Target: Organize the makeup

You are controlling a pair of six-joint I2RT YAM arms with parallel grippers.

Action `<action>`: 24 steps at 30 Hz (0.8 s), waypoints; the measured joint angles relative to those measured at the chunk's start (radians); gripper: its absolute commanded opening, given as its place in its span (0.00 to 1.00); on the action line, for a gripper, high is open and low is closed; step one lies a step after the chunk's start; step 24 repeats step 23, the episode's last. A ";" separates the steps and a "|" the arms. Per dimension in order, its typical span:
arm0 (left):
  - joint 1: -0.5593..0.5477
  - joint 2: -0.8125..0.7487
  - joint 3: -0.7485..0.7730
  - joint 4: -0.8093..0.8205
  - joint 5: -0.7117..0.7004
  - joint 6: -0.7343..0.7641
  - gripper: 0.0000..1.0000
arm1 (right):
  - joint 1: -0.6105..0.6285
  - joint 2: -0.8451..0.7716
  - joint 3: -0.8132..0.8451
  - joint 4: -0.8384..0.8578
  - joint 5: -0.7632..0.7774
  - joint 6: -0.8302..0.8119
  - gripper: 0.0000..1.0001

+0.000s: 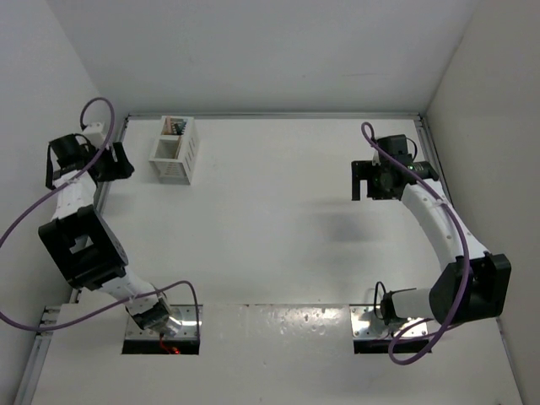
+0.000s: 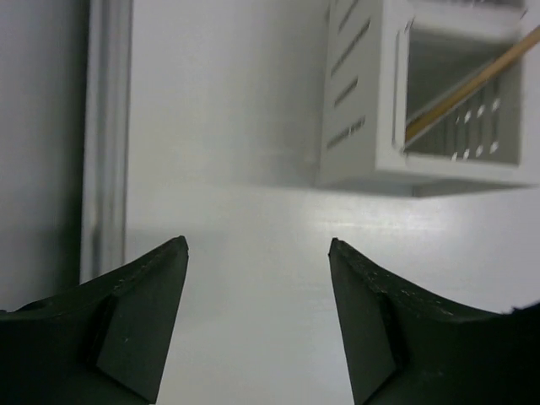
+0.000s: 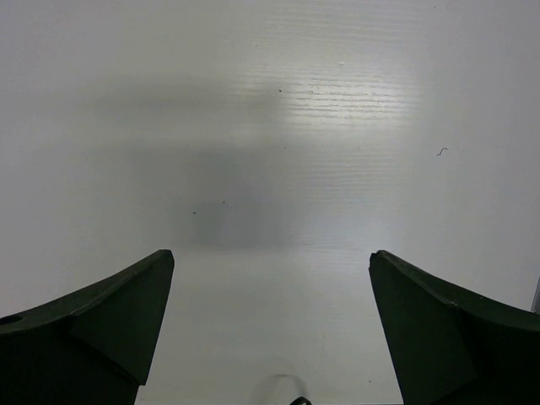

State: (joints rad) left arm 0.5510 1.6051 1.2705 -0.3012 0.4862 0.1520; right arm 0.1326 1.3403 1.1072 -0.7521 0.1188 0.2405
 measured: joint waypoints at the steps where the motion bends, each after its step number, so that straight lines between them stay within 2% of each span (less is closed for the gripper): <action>1: 0.000 -0.001 -0.030 -0.014 -0.012 0.004 0.74 | 0.000 0.000 0.000 0.001 0.005 0.005 1.00; 6: 0.000 -0.037 -0.130 -0.061 -0.047 0.024 0.75 | 0.000 0.003 0.000 0.001 0.003 0.031 1.00; 13: 0.000 -0.097 -0.133 -0.048 -0.038 0.023 0.78 | 0.000 0.002 -0.037 0.018 -0.025 0.060 1.00; 24: 0.000 -0.098 -0.133 -0.049 -0.011 0.023 0.80 | 0.000 -0.024 -0.071 0.028 -0.033 0.082 1.00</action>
